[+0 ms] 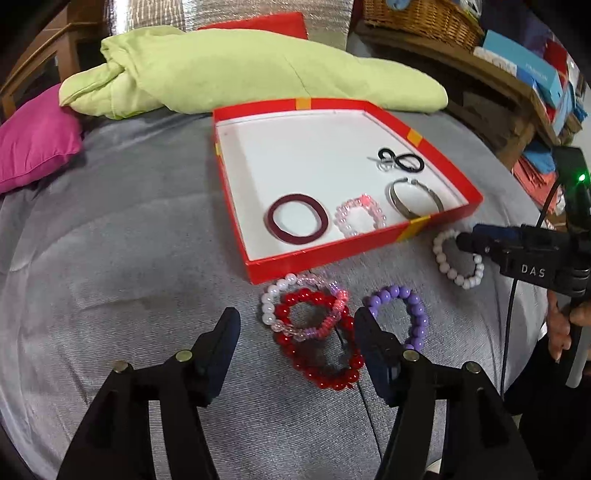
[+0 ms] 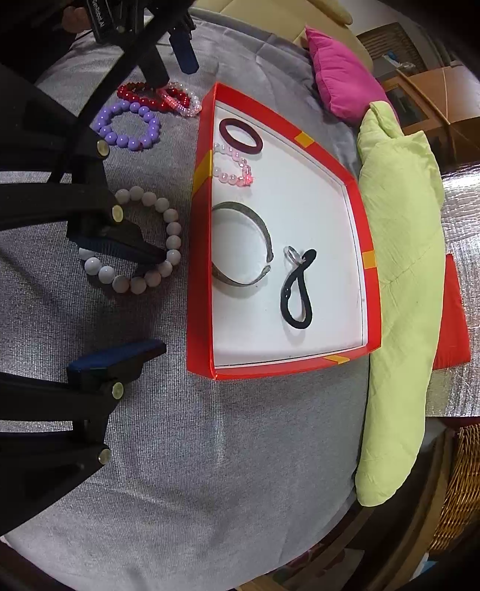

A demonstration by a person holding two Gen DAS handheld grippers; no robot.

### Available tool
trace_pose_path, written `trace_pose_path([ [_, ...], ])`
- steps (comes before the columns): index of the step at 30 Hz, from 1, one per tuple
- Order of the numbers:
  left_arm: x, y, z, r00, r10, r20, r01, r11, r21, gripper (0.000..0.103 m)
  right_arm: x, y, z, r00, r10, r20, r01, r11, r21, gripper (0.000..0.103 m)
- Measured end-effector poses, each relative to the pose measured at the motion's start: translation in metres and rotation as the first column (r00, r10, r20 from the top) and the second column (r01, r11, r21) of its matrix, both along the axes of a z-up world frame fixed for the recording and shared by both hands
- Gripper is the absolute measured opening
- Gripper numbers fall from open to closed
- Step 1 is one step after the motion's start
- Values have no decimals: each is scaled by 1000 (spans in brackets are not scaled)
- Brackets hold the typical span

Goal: Organize jewelry
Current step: 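Grasp the clear pink bracelet with left tool while right grasps the white pearl bracelet, then lift the clear pink bracelet with left tool while right lifts the pearl bracelet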

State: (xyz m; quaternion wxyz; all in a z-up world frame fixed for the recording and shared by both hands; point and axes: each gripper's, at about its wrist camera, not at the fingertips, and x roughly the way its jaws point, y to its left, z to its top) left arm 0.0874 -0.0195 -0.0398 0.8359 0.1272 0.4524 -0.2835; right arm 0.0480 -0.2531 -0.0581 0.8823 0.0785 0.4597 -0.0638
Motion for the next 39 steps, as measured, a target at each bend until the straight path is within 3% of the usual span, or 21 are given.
trace_pose_path([
  [3,2,-4,-6,1000,-1,3,0,999,36,65,-2,2,0,1000,8,1,-8,1000,-24,34],
  [6,8,-4,-9,1000,16,2,-16,999,31,64,-3,2,0,1000,11,6,-11,1000,-27,34],
  [9,12,0,-9,1000,31,-7,-31,999,17,34,-3,2,0,1000,10,8,-10,1000,-27,34],
  [11,13,2,-10,999,41,-8,-41,999,24,21,-3,2,-1,1000,8,9,-8,1000,-27,34],
  [13,14,5,-8,998,57,9,-58,998,23,16,-2,2,-1,1000,5,10,-5,1000,-23,34],
  [20,20,26,7,987,150,54,-147,987,-63,15,-2,2,-1,1000,5,17,-5,1000,-24,34],
  [23,20,32,12,984,165,65,-158,983,-91,15,-2,3,0,999,25,22,-24,999,-21,17],
  [27,20,35,18,983,171,73,-161,979,-127,15,-2,4,2,998,56,32,-57,998,41,10],
  [39,17,41,34,979,171,115,-145,967,-209,15,-8,3,20,988,94,125,-111,983,144,10],
])
